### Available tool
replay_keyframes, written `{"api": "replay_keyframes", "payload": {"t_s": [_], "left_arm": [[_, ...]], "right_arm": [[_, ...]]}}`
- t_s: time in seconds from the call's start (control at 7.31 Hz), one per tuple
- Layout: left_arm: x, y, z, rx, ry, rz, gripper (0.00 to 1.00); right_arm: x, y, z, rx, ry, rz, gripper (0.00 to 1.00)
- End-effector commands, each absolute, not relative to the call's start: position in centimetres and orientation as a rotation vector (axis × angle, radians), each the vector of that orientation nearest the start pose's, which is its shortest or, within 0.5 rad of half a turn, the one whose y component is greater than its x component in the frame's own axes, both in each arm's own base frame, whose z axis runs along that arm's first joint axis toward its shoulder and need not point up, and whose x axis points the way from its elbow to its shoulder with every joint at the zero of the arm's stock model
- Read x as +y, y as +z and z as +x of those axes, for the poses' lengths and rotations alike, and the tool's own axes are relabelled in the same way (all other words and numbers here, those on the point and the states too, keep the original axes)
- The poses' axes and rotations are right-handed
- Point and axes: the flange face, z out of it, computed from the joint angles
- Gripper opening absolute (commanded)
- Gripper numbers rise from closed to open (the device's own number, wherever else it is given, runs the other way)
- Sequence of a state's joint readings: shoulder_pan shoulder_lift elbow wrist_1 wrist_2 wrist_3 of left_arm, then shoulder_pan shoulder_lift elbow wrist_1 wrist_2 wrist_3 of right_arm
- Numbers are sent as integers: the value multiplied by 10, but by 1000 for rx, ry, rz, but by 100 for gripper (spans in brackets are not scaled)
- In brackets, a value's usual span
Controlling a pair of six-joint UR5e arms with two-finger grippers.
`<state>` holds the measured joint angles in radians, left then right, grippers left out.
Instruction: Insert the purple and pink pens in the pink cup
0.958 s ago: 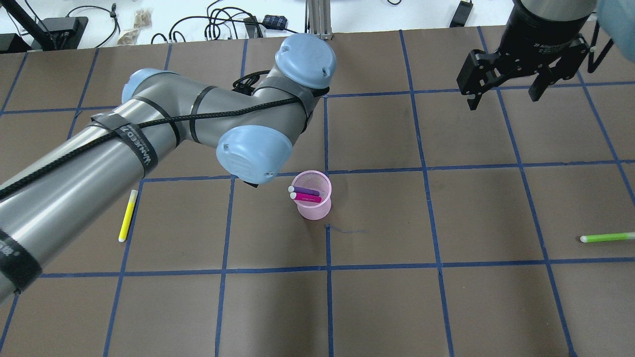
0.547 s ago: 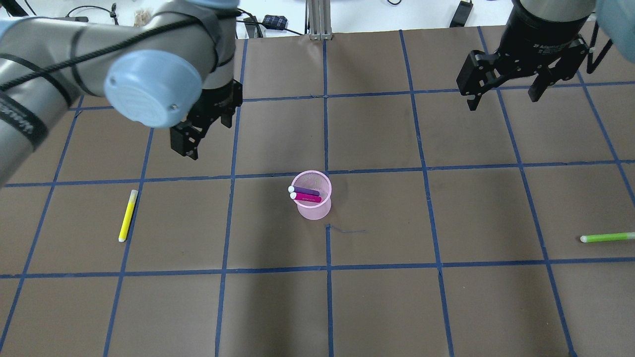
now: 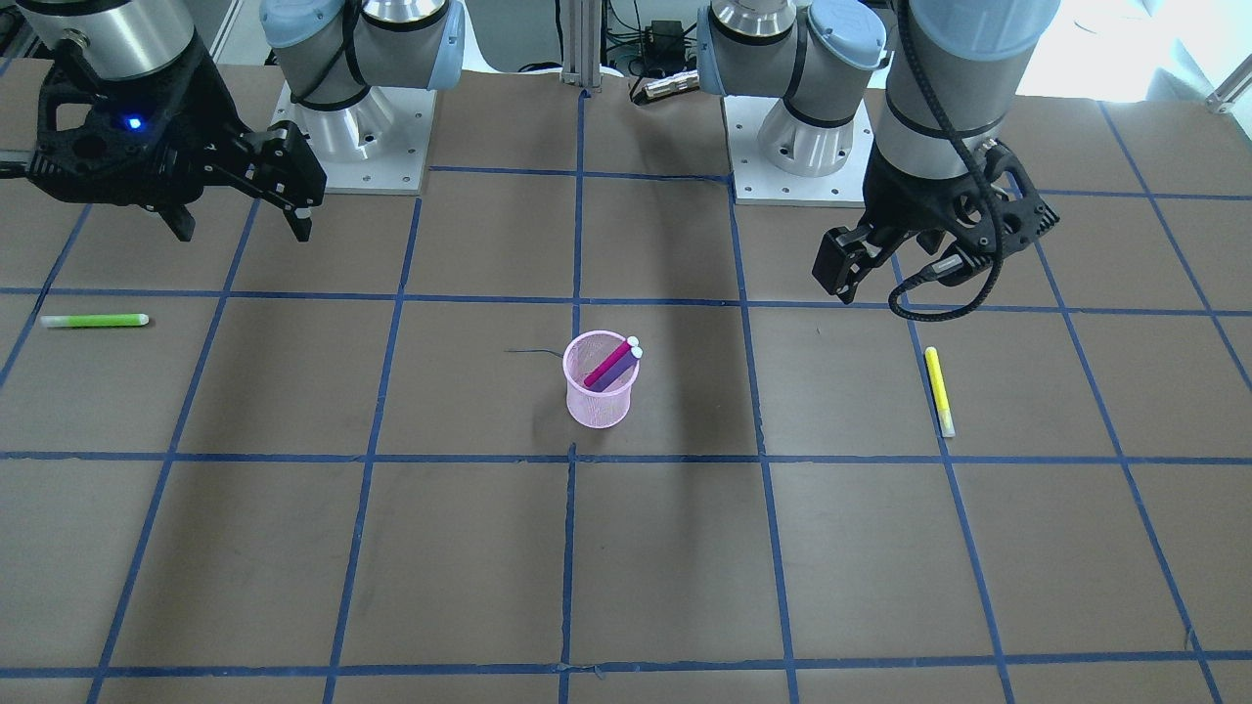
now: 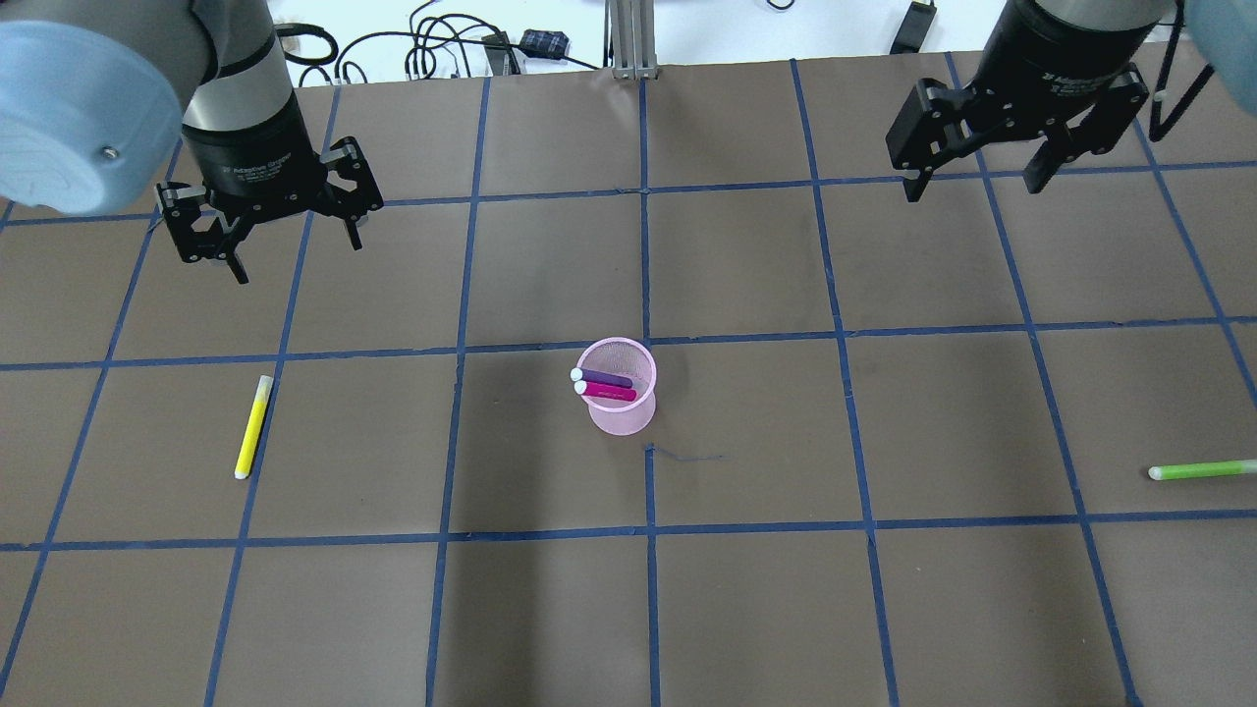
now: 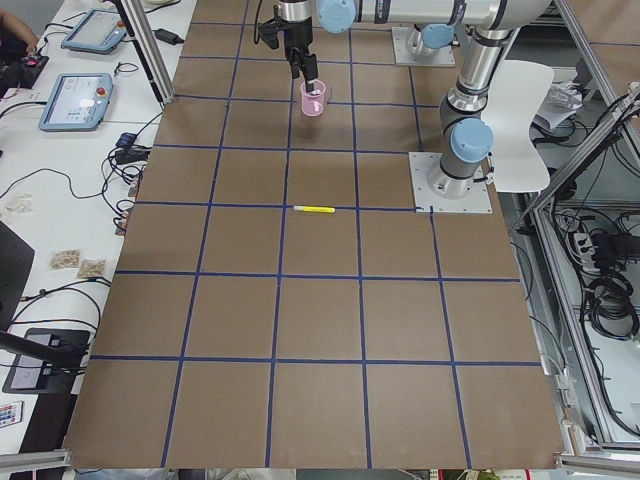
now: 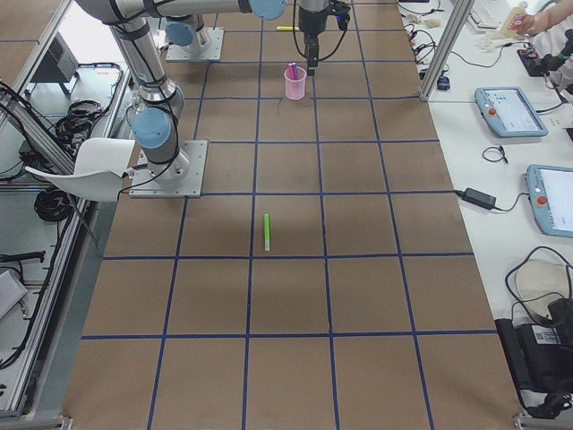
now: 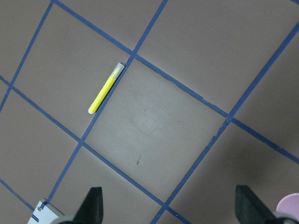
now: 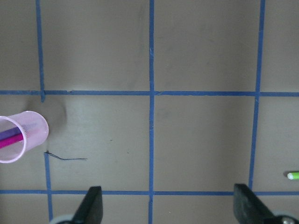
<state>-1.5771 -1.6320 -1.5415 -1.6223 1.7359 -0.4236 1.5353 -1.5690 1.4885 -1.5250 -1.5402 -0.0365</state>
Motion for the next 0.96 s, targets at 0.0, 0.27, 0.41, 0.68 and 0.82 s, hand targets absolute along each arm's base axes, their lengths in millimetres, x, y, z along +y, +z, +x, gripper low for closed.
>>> {"api": "replay_keyframes", "payload": {"t_s": [0.0, 0.27, 0.41, 0.68, 0.82], "left_arm": [[-515, 470, -104, 3096, 85, -220, 100], [-517, 479, -117, 3125, -18, -63, 100], [-526, 487, -119, 3120, -152, -71, 100], [-527, 483, -119, 3122, -163, -73, 100], [-526, 482, -120, 3124, -161, -71, 100]], "right_arm": [[-496, 517, 123, 3080, -76, 80, 100], [-498, 517, 123, 3083, -90, 80, 100], [-497, 518, 121, 3098, -86, 77, 100], [-498, 517, 121, 3111, -91, 70, 100], [-498, 518, 120, 3112, -86, 70, 100]]}}
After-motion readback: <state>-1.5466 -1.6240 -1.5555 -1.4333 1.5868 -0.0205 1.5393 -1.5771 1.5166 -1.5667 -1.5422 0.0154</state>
